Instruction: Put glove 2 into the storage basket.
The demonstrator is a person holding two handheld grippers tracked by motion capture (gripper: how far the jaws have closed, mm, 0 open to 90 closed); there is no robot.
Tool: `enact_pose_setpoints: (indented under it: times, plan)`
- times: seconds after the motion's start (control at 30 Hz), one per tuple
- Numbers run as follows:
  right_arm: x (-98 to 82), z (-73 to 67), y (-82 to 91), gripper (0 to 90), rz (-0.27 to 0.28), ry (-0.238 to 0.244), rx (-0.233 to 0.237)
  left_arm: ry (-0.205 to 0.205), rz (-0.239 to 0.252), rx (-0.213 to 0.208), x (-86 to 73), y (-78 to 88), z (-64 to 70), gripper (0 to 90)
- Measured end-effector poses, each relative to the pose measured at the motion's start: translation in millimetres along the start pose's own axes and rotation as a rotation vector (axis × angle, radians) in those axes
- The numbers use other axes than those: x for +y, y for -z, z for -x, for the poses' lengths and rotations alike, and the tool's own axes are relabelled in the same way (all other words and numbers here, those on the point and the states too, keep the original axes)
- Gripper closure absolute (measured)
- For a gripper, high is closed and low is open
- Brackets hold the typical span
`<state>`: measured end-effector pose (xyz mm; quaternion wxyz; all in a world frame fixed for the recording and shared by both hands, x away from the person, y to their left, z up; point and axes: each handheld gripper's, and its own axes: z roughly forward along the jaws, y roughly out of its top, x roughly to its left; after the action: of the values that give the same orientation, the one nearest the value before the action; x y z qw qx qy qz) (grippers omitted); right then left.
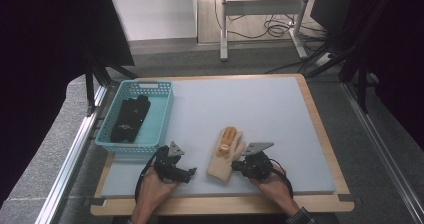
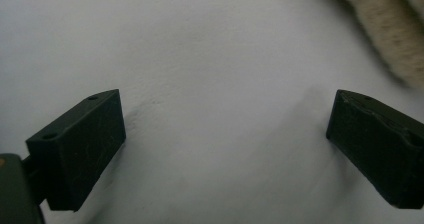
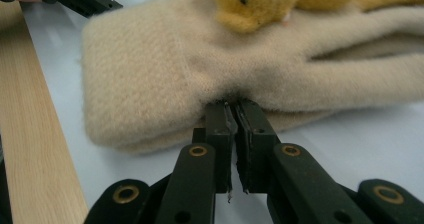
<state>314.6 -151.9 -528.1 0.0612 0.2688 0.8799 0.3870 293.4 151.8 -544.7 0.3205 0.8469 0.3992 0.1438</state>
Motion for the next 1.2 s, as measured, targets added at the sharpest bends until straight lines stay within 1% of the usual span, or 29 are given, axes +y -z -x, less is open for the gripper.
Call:
enact_pose_setpoints:
  times: [0.03,0.07,0.17,0.3,0.43,0.5,0.6,0.7,0.8,0.9,1.0,1.03,1.1,1.2]
  plan:
    - [1.6,-1.4,-2.5,82.6,-0.002,0.002,0.002,-0.003,-0.002,0.001,-0.7,0.8,-0.9,3.0]
    - [3.1,-2.6,-5.2,82.5,-0.001,0.006,0.003,0.006,-0.001,-0.002,-1.5,1.0,-1.6,3.0]
    - [7.9,-5.5,-12.5,82.3,0.005,0.011,0.005,0.01,0.008,-0.017,-3.7,0.7,-4.2,2.9]
    - [14.1,-7.7,-22.6,82.2,0.017,0.012,0.006,0.013,0.022,-0.016,-5.3,0.5,-4.0,2.8]
    - [19.9,-9.5,-31.4,82.3,0.025,0.033,-0.011,0.01,0.034,-0.016,-7.0,0.4,-4.1,2.5]
    - [21.6,-10.7,-35.2,82.3,0.028,0.037,-0.017,0.016,0.04,-0.015,-7.9,0.3,-3.7,2.4]
    - [23.0,-11.6,-36.5,81.8,0.027,0.04,-0.021,0.015,0.047,-0.016,-8.7,0.0,-3.8,2.2]
    - [21.2,-11.3,-31.9,79.2,0.029,0.042,-0.019,0.017,0.045,-0.018,-8.7,0.0,-4.1,2.1]
    - [17.6,-7.9,-23.6,75.0,0.035,0.041,-0.035,0.018,0.045,-0.02,-8.7,-0.2,-4.4,2.0]
    - [12.7,-0.4,-12.4,69.4,0.044,0.036,-0.077,0.021,0.047,-0.023,-8.7,-0.4,-4.8,1.8]
    - [6.7,10.8,0.4,63.0,0.055,0.017,-0.115,0.021,0.048,-0.024,-8.7,-0.6,-4.9,1.7]
    - [3.9,15.5,5.7,60.4,0.056,0.014,-0.135,0.021,0.048,-0.024,-8.8,-0.6,-4.9,1.7]
    - [-0.9,23.7,14.8,56.6,0.057,0.001,-0.167,0.021,0.048,-0.024,-8.8,-0.6,-4.9,1.6]
    - [-7.8,35.0,27.8,49.9,0.063,-0.031,-0.203,0.021,0.049,-0.023,-8.9,-0.7,-4.8,1.6]
